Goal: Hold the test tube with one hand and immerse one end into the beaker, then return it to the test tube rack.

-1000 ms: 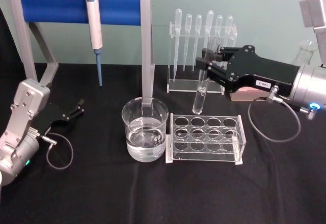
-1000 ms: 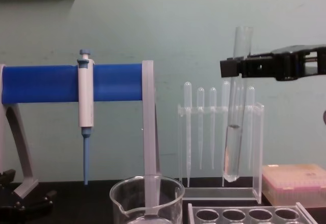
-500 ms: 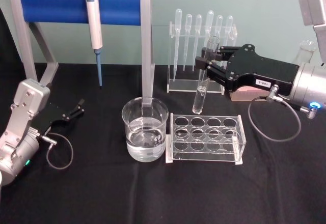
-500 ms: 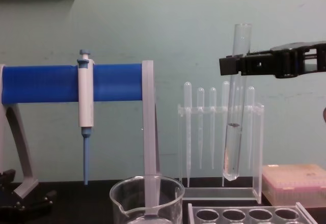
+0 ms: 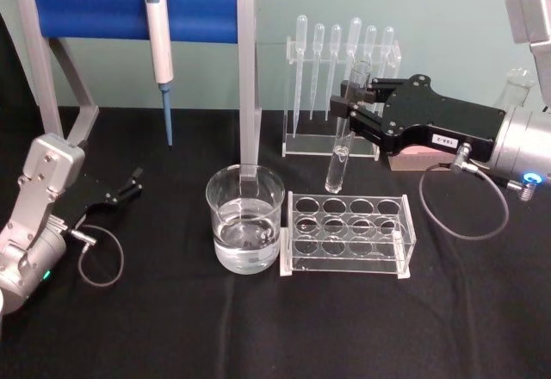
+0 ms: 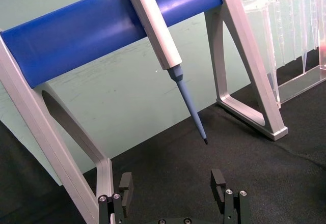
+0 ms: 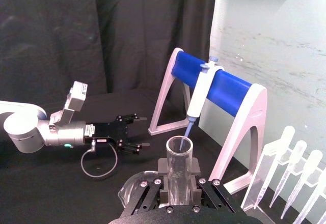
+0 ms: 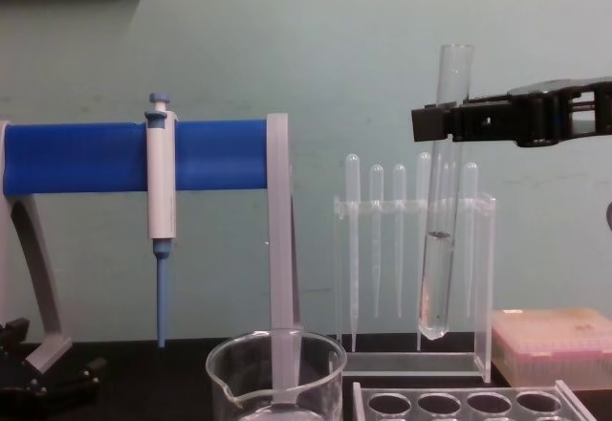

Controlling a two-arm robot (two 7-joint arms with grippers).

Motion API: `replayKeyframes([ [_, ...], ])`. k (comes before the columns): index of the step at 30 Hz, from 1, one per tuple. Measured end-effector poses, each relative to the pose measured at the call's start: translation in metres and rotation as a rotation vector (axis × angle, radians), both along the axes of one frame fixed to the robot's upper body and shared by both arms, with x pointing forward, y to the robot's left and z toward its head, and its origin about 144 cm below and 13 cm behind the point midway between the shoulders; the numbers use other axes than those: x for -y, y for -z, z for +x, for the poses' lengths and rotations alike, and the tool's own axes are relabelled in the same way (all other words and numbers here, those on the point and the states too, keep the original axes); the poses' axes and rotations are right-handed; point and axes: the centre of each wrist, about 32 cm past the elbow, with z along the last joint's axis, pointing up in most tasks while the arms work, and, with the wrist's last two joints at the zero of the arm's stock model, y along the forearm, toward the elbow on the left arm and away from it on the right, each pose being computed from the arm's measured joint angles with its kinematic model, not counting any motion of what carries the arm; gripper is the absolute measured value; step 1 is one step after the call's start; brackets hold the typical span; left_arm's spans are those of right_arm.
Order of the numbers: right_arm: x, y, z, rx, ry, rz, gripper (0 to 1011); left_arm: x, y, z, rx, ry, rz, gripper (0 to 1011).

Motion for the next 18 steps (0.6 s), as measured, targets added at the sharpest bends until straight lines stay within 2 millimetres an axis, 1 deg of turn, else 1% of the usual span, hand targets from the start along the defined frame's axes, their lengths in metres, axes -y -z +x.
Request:
replayKeyframes([
  [18,0.0002,0.0003,0.0001,0.000,0.000,0.001,225,0.0000,0.0000,0.0000,0.000,0.000,0.000,1000],
])
